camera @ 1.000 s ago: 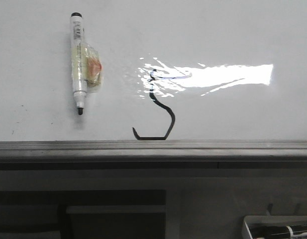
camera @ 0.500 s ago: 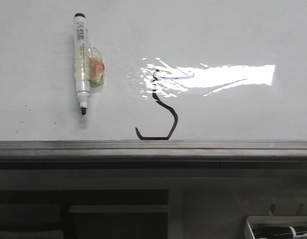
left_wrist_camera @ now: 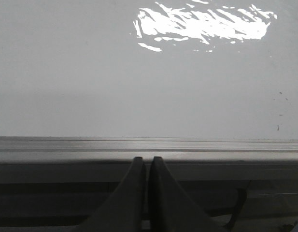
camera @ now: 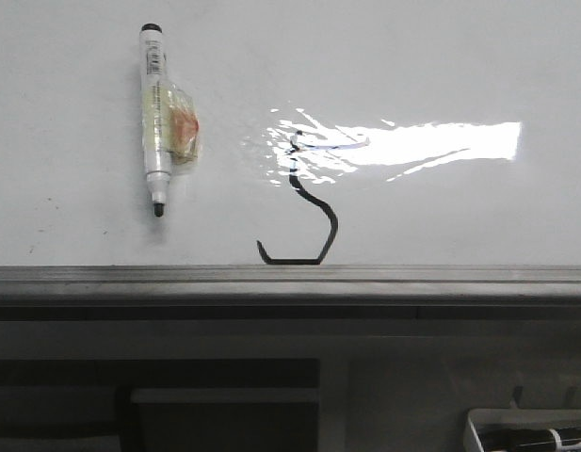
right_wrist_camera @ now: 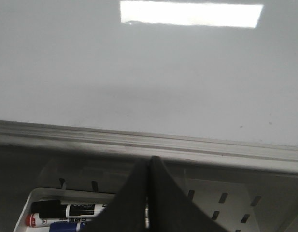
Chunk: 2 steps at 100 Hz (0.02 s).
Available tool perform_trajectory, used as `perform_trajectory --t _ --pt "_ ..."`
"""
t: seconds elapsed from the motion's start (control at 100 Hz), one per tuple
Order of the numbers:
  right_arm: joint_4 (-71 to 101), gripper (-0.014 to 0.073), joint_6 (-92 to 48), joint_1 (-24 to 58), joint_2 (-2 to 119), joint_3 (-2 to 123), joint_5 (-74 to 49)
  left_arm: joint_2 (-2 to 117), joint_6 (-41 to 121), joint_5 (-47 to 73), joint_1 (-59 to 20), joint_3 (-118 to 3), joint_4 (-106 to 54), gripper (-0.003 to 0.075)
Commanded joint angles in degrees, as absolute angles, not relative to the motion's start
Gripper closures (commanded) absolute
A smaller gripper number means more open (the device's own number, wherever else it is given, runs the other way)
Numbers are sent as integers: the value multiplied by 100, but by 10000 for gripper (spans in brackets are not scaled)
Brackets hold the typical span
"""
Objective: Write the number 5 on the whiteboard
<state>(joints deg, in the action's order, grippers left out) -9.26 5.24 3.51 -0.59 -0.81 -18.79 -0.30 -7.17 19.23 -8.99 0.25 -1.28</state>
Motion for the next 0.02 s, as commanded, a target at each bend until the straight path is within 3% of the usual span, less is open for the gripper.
perform_trajectory --t 0.0,0.01 --pt "-941 657 486 327 -166 -224 -1807 -181 -780 1622 -892 121 -141 741" --pt "-941 657 486 327 -166 -224 -1807 -181 -780 1622 -892 121 -141 741"
